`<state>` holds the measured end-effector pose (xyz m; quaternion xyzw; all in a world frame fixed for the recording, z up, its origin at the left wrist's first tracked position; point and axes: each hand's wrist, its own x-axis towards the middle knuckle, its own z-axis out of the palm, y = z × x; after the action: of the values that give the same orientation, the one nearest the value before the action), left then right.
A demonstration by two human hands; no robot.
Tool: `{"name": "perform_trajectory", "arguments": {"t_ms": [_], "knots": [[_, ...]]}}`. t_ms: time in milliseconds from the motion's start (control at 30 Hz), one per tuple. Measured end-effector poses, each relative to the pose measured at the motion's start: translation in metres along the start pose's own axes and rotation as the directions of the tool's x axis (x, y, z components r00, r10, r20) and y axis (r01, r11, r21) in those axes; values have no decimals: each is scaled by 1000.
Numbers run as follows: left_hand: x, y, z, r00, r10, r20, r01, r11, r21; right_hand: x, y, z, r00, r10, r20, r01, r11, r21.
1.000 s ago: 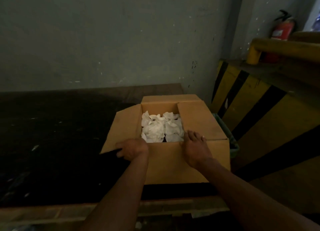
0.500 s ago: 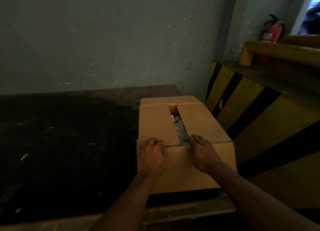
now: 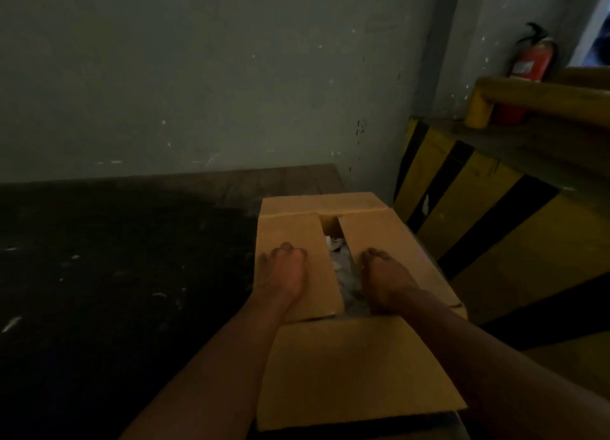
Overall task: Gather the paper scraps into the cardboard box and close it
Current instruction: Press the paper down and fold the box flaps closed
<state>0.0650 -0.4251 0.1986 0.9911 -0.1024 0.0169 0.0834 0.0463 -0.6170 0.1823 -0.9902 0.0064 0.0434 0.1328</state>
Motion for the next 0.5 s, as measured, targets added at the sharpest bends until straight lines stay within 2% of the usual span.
{"name": "perform_trajectory", "arguments": {"t_ms": [133,233,333,433,500], "knots": [[53,-12,-1,994,-103,40,104,994,-24,56,13,-10,1000,29,-8,-29,999,-16],[93,-20,-1,973,-219,74,227,964,-136,93,24,-19,995,93,-39,-93,995,-17],[129,-29,-2,935,-340,100,354,897,-264,126,36,-24,985,167,-53,-168,986,-17],[161,-39,-2,876,-418,241,480,804,-351,152,42,-28,965,260,-43,-257,964,61],[174,-40,-1,847,-453,279,531,739,-415,163,42,-30,945,325,-39,-319,940,118]]}}
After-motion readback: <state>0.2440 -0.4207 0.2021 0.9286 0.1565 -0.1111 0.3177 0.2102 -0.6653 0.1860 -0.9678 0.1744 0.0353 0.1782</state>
